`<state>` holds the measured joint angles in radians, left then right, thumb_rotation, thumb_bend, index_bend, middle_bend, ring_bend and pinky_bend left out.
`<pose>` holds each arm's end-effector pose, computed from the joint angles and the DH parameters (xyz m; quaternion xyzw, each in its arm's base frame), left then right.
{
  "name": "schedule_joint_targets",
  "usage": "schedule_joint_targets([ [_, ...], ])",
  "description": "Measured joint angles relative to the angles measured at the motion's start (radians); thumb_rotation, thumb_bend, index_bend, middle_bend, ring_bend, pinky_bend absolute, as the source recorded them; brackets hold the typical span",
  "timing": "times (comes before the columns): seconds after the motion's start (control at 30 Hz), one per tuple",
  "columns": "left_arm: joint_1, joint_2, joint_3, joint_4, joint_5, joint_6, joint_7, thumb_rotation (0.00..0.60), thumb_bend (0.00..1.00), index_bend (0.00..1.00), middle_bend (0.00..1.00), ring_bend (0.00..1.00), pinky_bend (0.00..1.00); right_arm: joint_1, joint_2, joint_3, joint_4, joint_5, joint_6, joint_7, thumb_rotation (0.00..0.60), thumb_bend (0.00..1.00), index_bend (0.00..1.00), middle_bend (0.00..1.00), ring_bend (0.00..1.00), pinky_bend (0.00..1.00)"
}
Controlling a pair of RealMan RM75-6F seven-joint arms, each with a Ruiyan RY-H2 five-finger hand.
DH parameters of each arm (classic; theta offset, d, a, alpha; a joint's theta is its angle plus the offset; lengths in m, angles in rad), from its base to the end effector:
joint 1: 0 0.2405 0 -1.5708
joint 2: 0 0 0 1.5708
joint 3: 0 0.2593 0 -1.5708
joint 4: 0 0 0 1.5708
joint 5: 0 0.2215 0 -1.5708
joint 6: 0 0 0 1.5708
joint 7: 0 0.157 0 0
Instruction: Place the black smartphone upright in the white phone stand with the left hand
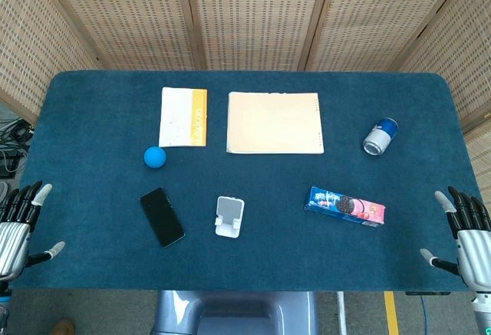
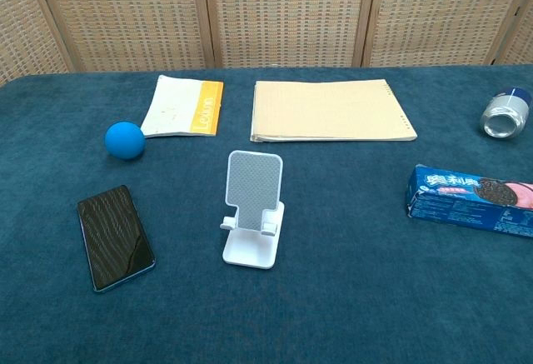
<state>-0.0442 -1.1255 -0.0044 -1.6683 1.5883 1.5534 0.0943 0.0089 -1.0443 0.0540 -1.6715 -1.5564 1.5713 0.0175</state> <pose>-0.3003 0.1714 0.1411 -0.6135 -0.3644 -0.3913 0.5811 -0.3118 -0.1714 0.1777 0.5794 -0.3711 0.4054 0.6018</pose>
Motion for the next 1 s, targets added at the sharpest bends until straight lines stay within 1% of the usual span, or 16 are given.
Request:
schedule_joint_targets([
  [0.3, -0.006, -0.002, 0.0, 0.002, -0.005, -0.015, 0.003, 0.6, 0.0, 0.0, 0.0, 0.0, 0.0, 0.001, -0.001, -0.002, -0.001, -0.001, -0.004, -0.008, 0.6, 0.0, 0.03, 0.0, 0.0, 0.0],
  [0.47, -0.026, -0.008, 0.0, 0.001, -0.004, -0.05, 0.033, 0.6, 0.0, 0.0, 0.0, 0.0, 0.0, 0.002, -0.001, 0.002, -0.002, 0.004, -0.005, -0.007, 0.6, 0.0, 0.03, 0.0, 0.0, 0.0],
  [0.57, -0.062, -0.01, -0.006, 0.003, 0.009, -0.094, 0.097, 0.6, 0.0, 0.0, 0.0, 0.0, 0.0, 0.004, -0.003, 0.007, 0.001, 0.019, -0.01, -0.012, 0.6, 0.0, 0.03, 0.0, 0.0, 0.0],
  [0.67, -0.123, -0.012, -0.011, 0.012, 0.039, -0.169, 0.199, 0.6, 0.0, 0.0, 0.0, 0.0, 0.0, 0.005, -0.005, 0.015, 0.001, 0.034, -0.011, -0.017, 0.6, 0.0, 0.03, 0.0, 0.0, 0.0],
  [0.7, -0.158, -0.014, -0.011, 0.023, 0.062, -0.21, 0.235, 0.6, 0.0, 0.0, 0.0, 0.0, 0.0, 0.005, -0.006, 0.018, 0.002, 0.04, -0.011, -0.019, 0.6, 0.0, 0.03, 0.0, 0.0, 0.0],
  [0.8, -0.238, -0.028, -0.002, 0.08, 0.144, -0.295, 0.27, 0.6, 0.0, 0.0, 0.0, 0.0, 0.0, 0.006, -0.008, 0.026, 0.004, 0.064, -0.016, -0.024, 0.6, 0.0, 0.03, 0.0, 0.0, 0.0],
  [0.87, -0.287, -0.048, 0.013, 0.156, 0.213, -0.323, 0.242, 0.6, 0.0, 0.0, 0.0, 0.0, 0.0, 0.006, -0.01, 0.03, 0.006, 0.077, -0.021, -0.029, 0.6, 0.0, 0.03, 0.0, 0.0, 0.0],
  [0.97, -0.359, -0.091, 0.041, 0.298, 0.31, -0.329, 0.125, 0.6, 0.0, 0.0, 0.0, 0.0, 0.0, 0.008, -0.014, 0.034, 0.011, 0.089, -0.027, -0.038, 0.6, 0.0, 0.03, 0.0, 0.0, 0.0],
  [1.0, -0.386, -0.113, 0.052, 0.368, 0.346, -0.323, 0.063, 0.6, 0.0, 0.0, 0.0, 0.02, 0.02, 0.008, -0.015, 0.035, 0.012, 0.093, -0.03, -0.041, 0.6, 0.0, 0.03, 0.0, 0.0, 0.0],
])
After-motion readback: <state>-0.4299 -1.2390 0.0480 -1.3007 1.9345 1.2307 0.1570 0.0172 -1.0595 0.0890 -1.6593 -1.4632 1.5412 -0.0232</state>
